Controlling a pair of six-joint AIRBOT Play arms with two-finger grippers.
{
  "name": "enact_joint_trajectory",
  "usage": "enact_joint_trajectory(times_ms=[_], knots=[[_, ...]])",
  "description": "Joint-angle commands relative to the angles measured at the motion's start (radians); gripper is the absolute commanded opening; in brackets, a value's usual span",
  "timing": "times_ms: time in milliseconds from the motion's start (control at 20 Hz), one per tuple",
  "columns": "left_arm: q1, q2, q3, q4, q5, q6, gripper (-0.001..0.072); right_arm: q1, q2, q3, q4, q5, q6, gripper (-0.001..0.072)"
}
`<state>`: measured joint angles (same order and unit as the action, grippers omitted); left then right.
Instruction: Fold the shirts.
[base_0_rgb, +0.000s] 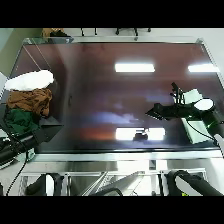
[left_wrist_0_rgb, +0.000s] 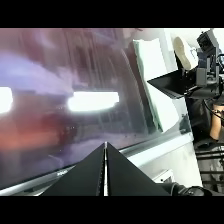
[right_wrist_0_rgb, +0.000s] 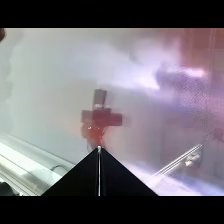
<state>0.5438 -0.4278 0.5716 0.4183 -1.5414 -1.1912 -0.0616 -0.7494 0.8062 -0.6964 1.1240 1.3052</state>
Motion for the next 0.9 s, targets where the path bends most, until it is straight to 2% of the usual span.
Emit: enact_joint_trajectory(times_ms=[0,300,400,600,650,700,850], knots=[[0.001,-0.002,0.009,0.002,0.001,0.003,0.0018,0.001,0.001,0.000,0.000,0.002,0.001,0.0020],[0.001,-0.041,0.018,0.006,0.081,0.002,0.0018,0.001,0.001,0.000,0.000,0.002,0.001,0.0020],[0.001,-0.133,0.069,0.010,0.095,0.007,0.0018,0.001,0.001,0.000,0.000,0.001,0.001,0.0020],[0.001,-0.380,0.314,0.010,0.202,0.108,0.0023,0.001,0.001,0.000,0.000,0.001,0.001,0.0020],[0.001,-0.450,0.396,0.010,0.227,0.125,0.0331,0.001,0.001,0.000,0.000,0.002,0.001,0.0020],[0.001,-0.516,0.470,0.010,0.262,0.129,0.0713,0.001,0.001,0.000,0.000,0.001,0.001,0.0019],[0.001,-0.728,0.700,0.072,0.410,0.171,0.0709,0.001,0.001,0.000,0.000,0.002,0.001,0.0020]])
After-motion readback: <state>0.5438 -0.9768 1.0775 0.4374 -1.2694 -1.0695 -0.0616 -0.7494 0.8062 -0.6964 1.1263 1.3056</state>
